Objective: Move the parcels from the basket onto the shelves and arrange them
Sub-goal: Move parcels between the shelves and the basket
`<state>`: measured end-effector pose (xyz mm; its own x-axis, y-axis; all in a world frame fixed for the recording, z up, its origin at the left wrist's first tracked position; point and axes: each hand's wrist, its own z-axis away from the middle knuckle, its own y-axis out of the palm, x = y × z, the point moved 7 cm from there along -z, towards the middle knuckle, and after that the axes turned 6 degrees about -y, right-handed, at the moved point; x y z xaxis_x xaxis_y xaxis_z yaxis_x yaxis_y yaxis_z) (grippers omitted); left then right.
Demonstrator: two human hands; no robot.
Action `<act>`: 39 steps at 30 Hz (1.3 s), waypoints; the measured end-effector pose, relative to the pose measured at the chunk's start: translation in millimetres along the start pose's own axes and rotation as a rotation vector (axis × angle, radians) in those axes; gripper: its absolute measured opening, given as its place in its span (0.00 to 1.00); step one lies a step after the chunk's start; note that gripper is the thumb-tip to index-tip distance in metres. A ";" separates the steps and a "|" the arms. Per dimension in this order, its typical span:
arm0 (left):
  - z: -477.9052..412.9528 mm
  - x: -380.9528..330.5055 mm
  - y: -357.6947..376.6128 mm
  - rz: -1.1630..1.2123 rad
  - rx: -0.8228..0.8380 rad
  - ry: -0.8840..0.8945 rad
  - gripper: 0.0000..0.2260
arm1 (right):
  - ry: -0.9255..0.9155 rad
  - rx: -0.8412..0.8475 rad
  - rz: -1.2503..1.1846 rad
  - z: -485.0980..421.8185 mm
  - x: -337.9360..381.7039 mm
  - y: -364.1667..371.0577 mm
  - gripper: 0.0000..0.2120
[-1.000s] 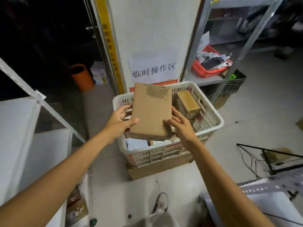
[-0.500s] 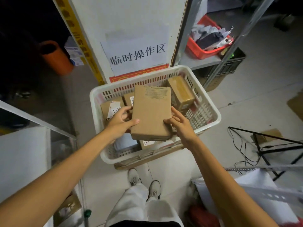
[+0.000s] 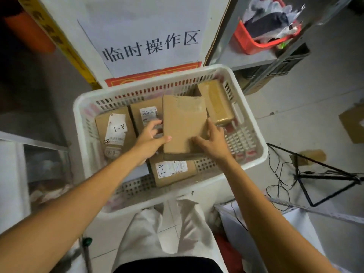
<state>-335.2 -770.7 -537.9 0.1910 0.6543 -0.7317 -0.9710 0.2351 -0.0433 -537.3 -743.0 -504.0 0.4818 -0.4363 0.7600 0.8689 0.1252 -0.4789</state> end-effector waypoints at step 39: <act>-133.7 35.7 51.7 -1.198 0.027 0.104 0.27 | -0.224 0.466 0.891 -150.6 -70.1 68.8 0.41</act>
<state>-397.7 -831.3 -657.2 0.9563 -0.0510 -0.2879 -0.1809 0.6703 -0.7197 -528.4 -837.9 -656.4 0.9414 0.1538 0.3000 0.1210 0.6763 -0.7266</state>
